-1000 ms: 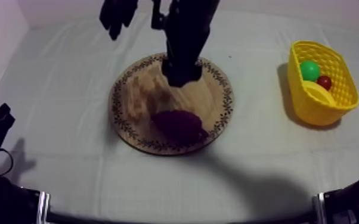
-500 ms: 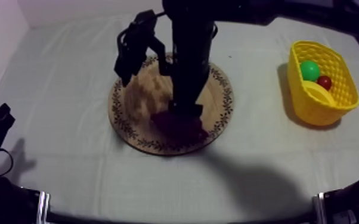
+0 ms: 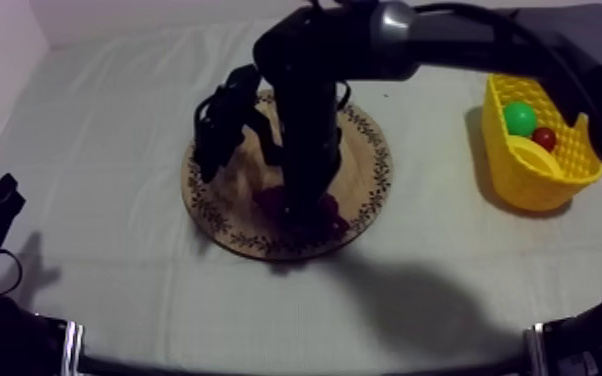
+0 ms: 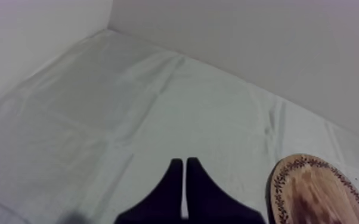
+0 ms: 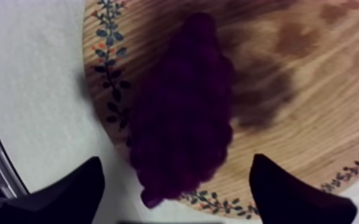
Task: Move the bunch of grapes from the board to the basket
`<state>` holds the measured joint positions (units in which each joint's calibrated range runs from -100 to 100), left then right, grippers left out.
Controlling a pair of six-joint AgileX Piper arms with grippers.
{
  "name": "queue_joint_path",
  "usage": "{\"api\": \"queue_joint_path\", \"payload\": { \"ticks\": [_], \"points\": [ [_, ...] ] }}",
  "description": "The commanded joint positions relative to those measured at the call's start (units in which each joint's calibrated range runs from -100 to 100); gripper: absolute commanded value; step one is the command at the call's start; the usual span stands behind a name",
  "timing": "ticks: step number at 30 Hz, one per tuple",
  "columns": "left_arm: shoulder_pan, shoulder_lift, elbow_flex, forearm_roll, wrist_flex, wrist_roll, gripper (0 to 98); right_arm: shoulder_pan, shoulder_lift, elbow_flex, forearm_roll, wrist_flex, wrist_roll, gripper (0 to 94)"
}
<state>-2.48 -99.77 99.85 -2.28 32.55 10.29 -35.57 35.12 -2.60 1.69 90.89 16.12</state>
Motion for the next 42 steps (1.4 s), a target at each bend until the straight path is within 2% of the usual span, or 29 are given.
{"api": "queue_joint_path", "payload": {
  "ticks": [1,9,19,23,33,42],
  "points": [
    [-0.01,0.03,0.04,0.01,0.03,-0.01,0.0,-0.03,1.07,0.08,0.10,-0.09,-0.05,78.0],
    [-0.01,0.03,0.04,0.01,0.03,-0.01,0.0,-0.11,4.79,-1.73,-0.47,-0.83,-0.70,74.7],
    [-0.01,0.03,0.04,0.01,0.03,-0.01,0.0,0.58,6.54,-3.39,-1.09,-0.80,-1.15,45.0],
    [-0.01,0.03,0.04,0.01,0.03,-0.01,0.0,0.67,6.21,-2.86,-0.94,-1.10,-1.21,38.3],
    [-0.01,0.03,0.04,0.01,0.03,-0.01,0.0,0.54,-1.37,-3.25,-0.43,0.81,-0.34,35.6],
    [-0.01,0.03,0.04,0.01,0.03,-0.01,0.0,1.65,-10.73,-13.38,-0.23,5.94,1.25,36.1]
  ]
}}
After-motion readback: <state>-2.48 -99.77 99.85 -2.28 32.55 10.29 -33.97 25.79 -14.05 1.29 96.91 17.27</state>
